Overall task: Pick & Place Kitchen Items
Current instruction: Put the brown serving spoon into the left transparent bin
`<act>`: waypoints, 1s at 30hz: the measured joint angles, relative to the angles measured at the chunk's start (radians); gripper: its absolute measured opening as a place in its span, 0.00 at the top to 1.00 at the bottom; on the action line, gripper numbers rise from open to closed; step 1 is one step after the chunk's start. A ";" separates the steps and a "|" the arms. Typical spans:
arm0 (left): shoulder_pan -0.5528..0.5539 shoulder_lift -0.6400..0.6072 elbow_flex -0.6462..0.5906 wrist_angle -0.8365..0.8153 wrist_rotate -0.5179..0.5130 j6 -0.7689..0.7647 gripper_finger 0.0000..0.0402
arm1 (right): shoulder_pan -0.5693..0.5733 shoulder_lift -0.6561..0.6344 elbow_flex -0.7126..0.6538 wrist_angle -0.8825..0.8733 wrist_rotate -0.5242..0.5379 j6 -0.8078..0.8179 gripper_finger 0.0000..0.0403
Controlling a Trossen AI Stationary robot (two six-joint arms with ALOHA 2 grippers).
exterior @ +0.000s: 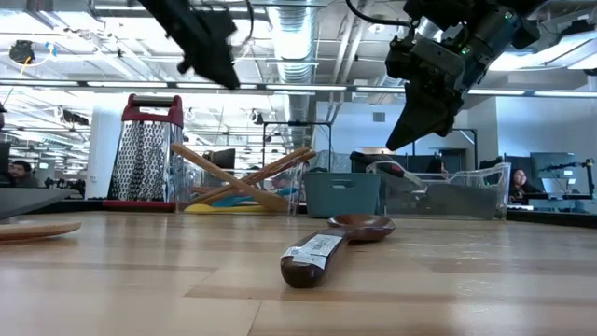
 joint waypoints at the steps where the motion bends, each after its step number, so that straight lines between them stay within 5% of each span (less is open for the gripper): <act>1: -0.034 -0.032 -0.012 0.000 0.003 -0.003 0.79 | 0.000 0.000 0.000 0.000 0.000 0.000 1.00; 6: -0.217 -0.174 -0.096 -0.002 0.003 -0.056 0.79 | 0.000 0.000 0.000 0.000 0.000 0.000 1.00; 15: -0.523 -0.275 -0.298 0.040 0.000 -0.414 0.79 | 0.001 0.000 0.000 0.004 0.000 0.000 1.00; 23: -0.724 -0.110 -0.516 0.499 -0.050 -0.580 0.79 | 0.008 0.000 0.000 0.011 0.000 0.002 1.00; 30: -0.822 0.138 -0.528 0.812 -0.082 -0.581 0.79 | 0.044 0.000 0.000 0.030 -0.002 0.003 1.00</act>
